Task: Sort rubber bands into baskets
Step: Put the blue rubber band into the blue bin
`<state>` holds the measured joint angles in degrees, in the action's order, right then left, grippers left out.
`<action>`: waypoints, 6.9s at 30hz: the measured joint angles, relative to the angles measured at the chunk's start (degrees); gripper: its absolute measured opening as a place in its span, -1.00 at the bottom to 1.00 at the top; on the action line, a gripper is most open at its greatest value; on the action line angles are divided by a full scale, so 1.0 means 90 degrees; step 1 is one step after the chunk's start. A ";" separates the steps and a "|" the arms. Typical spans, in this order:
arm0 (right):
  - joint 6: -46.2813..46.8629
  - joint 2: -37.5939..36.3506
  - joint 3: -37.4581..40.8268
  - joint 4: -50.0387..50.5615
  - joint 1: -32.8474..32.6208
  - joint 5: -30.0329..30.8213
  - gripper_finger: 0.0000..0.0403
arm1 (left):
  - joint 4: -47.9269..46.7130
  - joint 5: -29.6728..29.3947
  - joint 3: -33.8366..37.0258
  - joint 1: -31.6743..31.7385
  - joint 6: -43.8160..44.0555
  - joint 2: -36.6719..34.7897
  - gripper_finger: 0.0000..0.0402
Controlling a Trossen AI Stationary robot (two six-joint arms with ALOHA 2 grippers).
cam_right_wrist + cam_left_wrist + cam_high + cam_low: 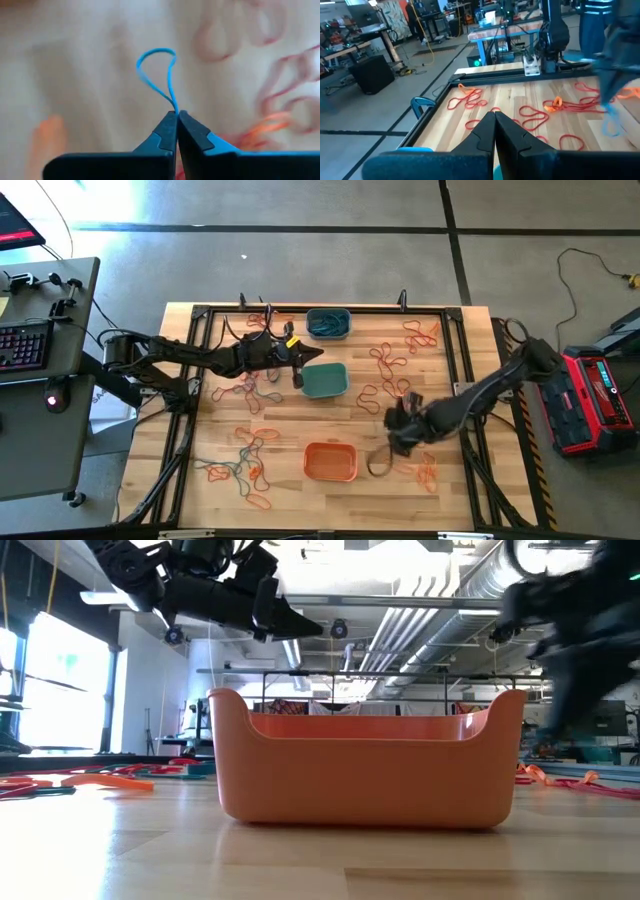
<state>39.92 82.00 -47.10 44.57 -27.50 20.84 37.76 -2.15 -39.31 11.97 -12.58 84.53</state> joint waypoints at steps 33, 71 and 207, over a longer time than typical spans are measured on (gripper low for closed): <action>-0.5829 0.1845 -0.0193 -0.8633 0.5775 -0.0475 -1.00 | 0.2122 -0.1496 0.1399 0.0279 0.0673 0.0000 -1.00; -0.4532 0.3354 -0.2566 -0.5449 0.6309 -0.0635 -0.99 | 0.1294 -0.1713 0.1401 0.0729 0.1166 0.0000 -1.00; -0.5141 0.3121 -0.2556 -0.4953 0.6007 -0.2258 -0.98 | -0.5651 0.1678 -0.0340 0.2241 0.2164 -0.2278 -1.00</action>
<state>-6.35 110.08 -70.11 -0.01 26.57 0.51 -13.10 12.95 -42.37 32.13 6.90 64.03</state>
